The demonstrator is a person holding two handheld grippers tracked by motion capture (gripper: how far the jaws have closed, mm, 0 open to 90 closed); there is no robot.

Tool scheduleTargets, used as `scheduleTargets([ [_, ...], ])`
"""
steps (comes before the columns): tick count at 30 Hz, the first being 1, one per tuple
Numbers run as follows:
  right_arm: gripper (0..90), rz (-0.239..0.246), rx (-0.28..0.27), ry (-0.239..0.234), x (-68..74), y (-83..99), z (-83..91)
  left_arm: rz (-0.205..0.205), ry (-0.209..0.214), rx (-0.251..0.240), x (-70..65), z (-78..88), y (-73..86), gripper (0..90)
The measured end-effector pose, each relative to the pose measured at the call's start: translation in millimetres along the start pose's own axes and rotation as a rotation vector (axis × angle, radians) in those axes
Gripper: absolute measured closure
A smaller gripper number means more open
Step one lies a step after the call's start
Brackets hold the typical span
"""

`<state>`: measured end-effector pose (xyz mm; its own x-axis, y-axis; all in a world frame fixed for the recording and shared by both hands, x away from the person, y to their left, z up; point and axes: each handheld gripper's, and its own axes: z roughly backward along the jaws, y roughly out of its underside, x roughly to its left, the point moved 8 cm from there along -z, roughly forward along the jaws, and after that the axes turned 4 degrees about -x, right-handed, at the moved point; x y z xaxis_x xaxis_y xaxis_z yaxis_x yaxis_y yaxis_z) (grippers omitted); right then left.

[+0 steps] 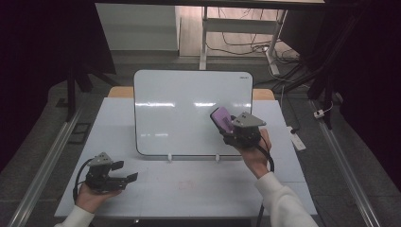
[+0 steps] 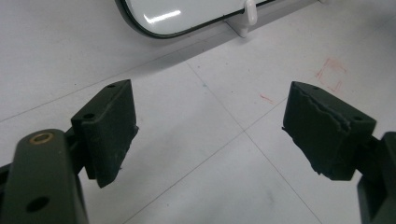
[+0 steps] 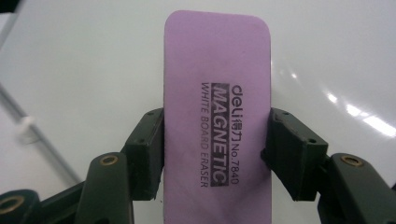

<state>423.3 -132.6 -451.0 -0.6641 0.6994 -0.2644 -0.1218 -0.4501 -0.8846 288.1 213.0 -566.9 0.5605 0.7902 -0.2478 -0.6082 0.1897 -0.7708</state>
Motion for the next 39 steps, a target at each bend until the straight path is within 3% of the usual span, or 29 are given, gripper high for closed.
scheduleTargets([
  [7,40.8,-0.011,-0.021,-0.094,26.6,12.9,15.7,-0.005,0.001,-0.006,-1.3,1.1,-1.2,18.2],
  [19,40.8,-0.043,-0.044,-0.236,56.1,24.8,33.0,-0.017,0.01,-0.015,-2.6,1.9,-2.2,18.0],
  [27,40.8,-0.068,-0.03,-0.315,68.8,33.8,35.6,-0.029,0.027,-0.035,-5.1,4.7,-4.5,17.8],
  [39,40.7,-0.027,0.014,-0.431,93.5,42.2,28.7,-0.035,0.04,-0.043,-8.1,5.3,-7.6,17.7],
])
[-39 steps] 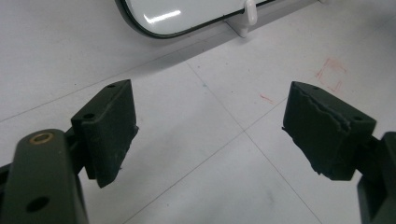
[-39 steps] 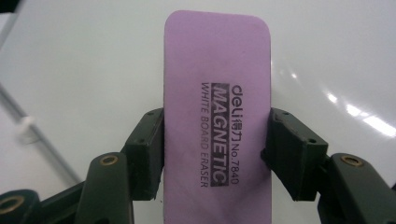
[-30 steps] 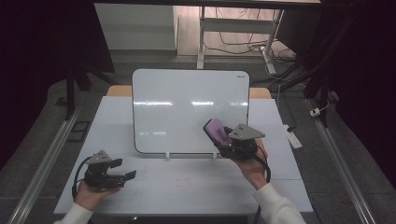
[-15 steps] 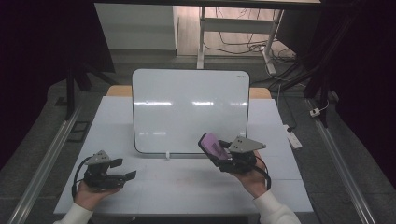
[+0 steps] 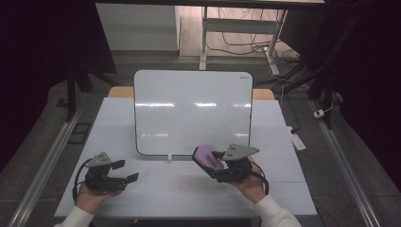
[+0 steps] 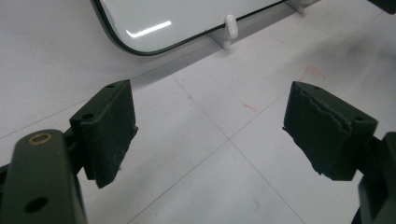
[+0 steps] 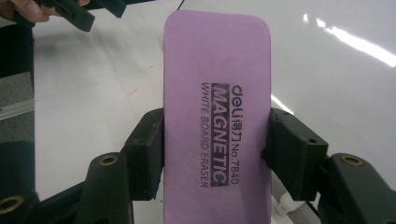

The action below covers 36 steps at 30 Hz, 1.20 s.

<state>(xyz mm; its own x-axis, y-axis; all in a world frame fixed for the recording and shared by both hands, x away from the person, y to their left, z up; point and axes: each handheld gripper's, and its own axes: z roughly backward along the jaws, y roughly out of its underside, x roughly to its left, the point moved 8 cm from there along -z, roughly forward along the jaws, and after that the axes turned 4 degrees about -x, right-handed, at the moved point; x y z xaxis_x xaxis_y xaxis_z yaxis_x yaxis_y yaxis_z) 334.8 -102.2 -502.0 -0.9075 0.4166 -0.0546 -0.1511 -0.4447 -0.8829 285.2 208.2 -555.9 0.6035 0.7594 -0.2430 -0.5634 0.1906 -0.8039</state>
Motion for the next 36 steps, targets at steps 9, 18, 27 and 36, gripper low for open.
scheduleTargets([
  [9,40.7,0.001,0.011,-0.021,3.4,1.1,-4.8,-0.029,0.041,-0.019,-9.0,0.5,-7.3,17.3],
  [18,40.7,0.015,0.044,-0.053,9.4,5.2,-12.6,-0.106,0.123,-0.029,-35.5,-8.0,-30.8,19.0],
  [27,40.7,0.025,0.049,-0.085,15.4,6.6,-18.7,-0.2,0.215,0.014,-62.8,-31.1,-54.2,19.2],
  [36,40.7,0.059,0.048,-0.147,30.5,4.2,-27.3,-0.272,0.317,0.035,-84.9,-50.8,-73.1,20.8],
])
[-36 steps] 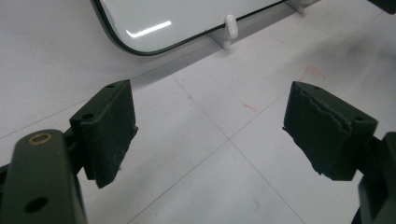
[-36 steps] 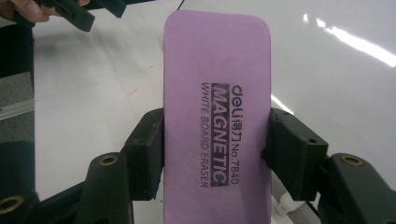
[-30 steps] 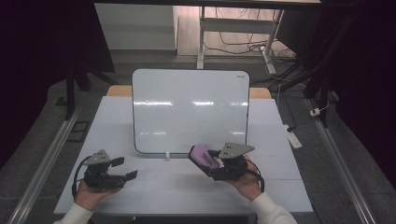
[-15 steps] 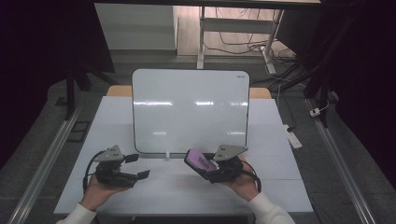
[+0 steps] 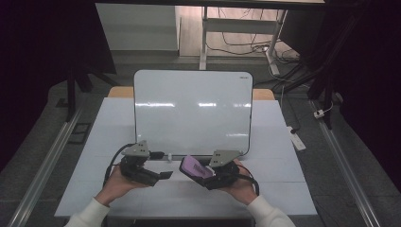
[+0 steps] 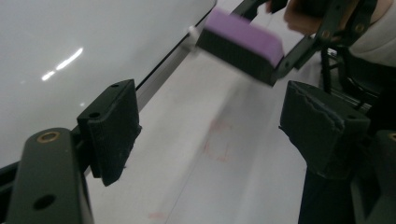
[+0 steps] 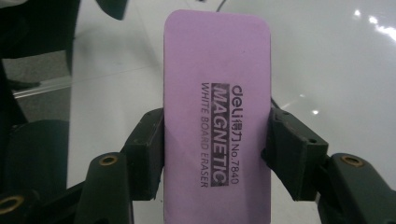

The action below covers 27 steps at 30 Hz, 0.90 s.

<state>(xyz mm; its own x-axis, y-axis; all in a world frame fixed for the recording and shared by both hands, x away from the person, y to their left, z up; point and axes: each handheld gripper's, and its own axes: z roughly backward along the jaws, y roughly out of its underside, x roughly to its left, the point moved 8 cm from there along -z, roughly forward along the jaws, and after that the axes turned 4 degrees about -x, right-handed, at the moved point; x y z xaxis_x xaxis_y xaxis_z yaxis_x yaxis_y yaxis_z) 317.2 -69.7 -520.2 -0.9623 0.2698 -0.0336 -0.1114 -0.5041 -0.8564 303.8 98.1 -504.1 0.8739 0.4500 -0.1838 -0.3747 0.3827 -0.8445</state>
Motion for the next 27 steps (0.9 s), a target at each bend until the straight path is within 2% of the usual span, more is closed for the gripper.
scheduleTargets([
  [4,40.6,0.012,0.002,-0.021,3.4,-0.2,-1.3,-0.024,0.049,0.02,-4.8,-12.0,-5.3,21.2],
  [11,40.6,0.027,0.008,-0.064,9.3,0.3,-3.9,-0.042,0.104,0.058,-11.6,-25.0,-5.2,22.9],
  [14,40.6,0.029,0.011,-0.075,11.3,0.4,-5.6,-0.045,0.11,0.068,-13.1,-27.8,-4.4,25.5],
  [19,40.6,0.037,0.014,-0.093,13.9,-0.1,-7.6,-0.051,0.142,0.074,-16.3,-30.2,-3.5,34.3],
  [27,40.4,0.011,0.02,-0.121,14.4,1.2,-8.7,-0.046,0.154,0.069,-18.0,-29.8,-2.1,39.4],
])
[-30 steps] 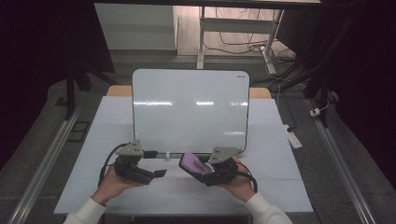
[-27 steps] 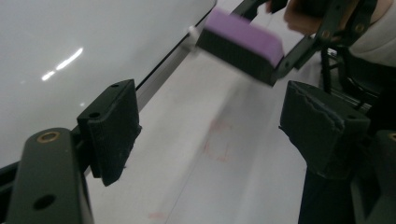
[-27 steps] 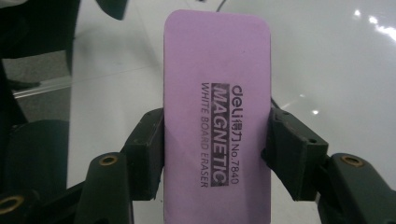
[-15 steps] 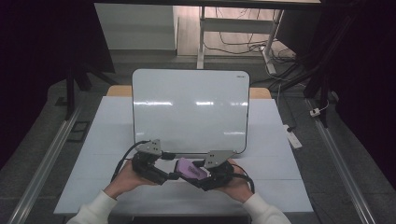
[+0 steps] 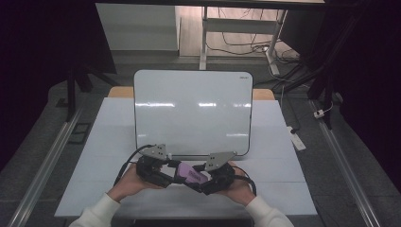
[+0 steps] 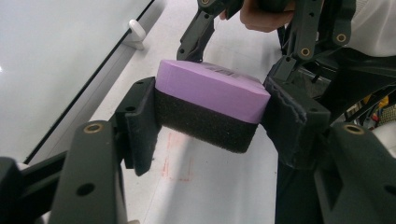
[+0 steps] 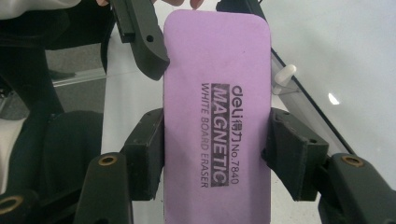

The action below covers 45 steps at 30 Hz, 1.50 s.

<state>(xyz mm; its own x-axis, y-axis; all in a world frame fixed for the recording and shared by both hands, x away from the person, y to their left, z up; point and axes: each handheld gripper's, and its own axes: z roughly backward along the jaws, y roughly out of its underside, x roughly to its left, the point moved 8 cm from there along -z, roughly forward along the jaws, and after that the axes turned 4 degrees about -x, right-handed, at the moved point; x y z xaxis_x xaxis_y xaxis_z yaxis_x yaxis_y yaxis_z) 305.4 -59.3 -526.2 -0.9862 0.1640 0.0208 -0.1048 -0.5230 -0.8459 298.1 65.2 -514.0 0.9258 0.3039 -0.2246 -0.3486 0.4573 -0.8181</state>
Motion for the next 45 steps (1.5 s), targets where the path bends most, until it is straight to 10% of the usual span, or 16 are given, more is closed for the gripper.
scheduleTargets([
  [11,27.9,-0.092,-0.036,0.023,-8.4,-0.5,2.4,0.032,-0.025,-0.04,3.7,5.9,-2.8,40.1],
  [16,26.6,-0.096,-0.087,0.128,-17.2,-6.2,11.8,0.104,-0.078,-0.081,13.5,11.9,-5.0,40.0],
  [26,35.5,0.016,-0.098,0.296,-14.8,-14.2,16.8,0.243,-0.167,-0.104,33.1,14.4,-1.7,40.0],
  [45,42.0,0.202,0.022,0.452,-8.2,-9.9,-1.9,0.295,-0.139,-0.123,31.0,3.2,-14.7,39.9],
])
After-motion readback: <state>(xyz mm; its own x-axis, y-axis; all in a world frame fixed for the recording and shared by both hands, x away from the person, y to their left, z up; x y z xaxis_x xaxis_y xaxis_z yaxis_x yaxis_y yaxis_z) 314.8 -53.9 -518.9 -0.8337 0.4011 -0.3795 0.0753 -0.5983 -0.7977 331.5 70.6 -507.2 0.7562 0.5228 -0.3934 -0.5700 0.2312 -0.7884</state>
